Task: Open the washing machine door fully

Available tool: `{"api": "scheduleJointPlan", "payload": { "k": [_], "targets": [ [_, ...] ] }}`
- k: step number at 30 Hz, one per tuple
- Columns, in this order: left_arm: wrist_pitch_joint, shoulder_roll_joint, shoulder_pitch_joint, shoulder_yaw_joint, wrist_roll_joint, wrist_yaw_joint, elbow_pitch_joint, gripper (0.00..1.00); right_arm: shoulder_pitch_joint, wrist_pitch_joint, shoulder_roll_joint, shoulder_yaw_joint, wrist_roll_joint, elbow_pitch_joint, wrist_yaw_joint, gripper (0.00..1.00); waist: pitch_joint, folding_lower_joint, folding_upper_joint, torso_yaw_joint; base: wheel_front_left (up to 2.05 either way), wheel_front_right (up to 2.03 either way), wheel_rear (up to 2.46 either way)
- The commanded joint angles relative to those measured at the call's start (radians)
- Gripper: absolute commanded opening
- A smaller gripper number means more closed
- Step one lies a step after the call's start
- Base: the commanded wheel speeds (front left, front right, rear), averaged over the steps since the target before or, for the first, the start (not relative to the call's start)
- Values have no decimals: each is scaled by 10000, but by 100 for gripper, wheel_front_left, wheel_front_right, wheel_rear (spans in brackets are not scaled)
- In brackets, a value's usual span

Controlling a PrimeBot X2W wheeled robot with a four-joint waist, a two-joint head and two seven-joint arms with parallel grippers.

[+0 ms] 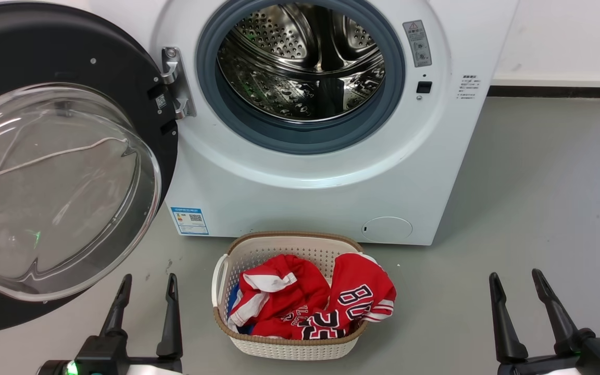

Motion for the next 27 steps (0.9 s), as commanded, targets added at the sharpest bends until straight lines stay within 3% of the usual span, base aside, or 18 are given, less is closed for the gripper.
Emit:
{"api": "scheduleJointPlan", "payload": {
  "k": [1,26,27],
  "targets": [
    [23,-13,128,-74,-99,31,19,100,149,-19,15,-3,8,-40,-3,100,4,1,-1,-47,0,0,0],
    [23,-14,249,-363,-499,230,10,100,145,-19,17,-48,49,-138,-3,100,122,1,-1,-364,0,0,0],
    [0,-4,172,-345,-520,217,9,0,116,2,-2,-38,20,-97,0,0,122,1,-1,-367,0,0,0]
  ]
}}
